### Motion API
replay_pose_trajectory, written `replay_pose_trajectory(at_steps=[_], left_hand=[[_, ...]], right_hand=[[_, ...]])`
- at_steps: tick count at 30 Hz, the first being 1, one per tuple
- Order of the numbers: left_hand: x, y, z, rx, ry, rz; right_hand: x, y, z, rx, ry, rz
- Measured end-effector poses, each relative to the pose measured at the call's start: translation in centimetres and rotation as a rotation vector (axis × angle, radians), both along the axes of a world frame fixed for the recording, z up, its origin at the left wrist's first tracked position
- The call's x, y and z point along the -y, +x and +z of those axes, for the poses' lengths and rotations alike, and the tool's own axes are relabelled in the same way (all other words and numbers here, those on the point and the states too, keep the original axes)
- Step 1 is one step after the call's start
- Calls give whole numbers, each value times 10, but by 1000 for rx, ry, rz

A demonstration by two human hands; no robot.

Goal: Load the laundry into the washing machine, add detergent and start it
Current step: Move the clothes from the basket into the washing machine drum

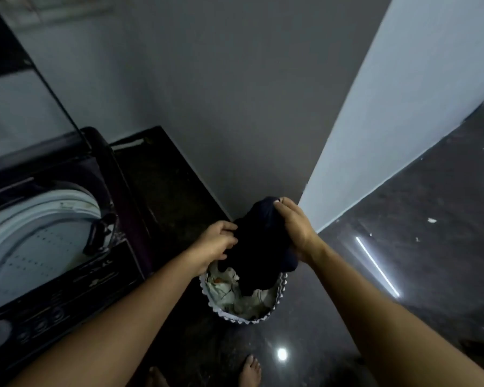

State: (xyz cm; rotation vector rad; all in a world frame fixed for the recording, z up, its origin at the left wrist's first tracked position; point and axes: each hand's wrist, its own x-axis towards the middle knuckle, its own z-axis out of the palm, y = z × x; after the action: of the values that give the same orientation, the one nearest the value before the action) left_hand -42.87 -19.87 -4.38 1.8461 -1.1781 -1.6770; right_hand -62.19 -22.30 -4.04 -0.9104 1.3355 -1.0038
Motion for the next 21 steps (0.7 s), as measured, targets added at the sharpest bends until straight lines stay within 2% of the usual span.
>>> replay_pose_trajectory(at_steps=[5, 8, 10, 13, 16, 19, 21], left_hand=[[8, 11, 31, 94, -236, -269], [15, 6, 51, 80, -355, -299], [18, 3, 68, 56, -398, -243], [29, 7, 89, 123, -394, -183], [34, 6, 114, 125, -389, -113], [36, -4, 140, -66, -472, 55], [40, -8, 159, -176, -530, 57]], right_hand=[[4, 7, 80, 24, -78, 175], [7, 13, 118, -23, -179, 279], [6, 15, 140, -109, -240, 326], [4, 9, 164, -251, -328, 360], [2, -6, 171, -499, -419, 373], [-1, -26, 156, -762, -452, 420], [-1, -37, 137, -853, -392, 464]])
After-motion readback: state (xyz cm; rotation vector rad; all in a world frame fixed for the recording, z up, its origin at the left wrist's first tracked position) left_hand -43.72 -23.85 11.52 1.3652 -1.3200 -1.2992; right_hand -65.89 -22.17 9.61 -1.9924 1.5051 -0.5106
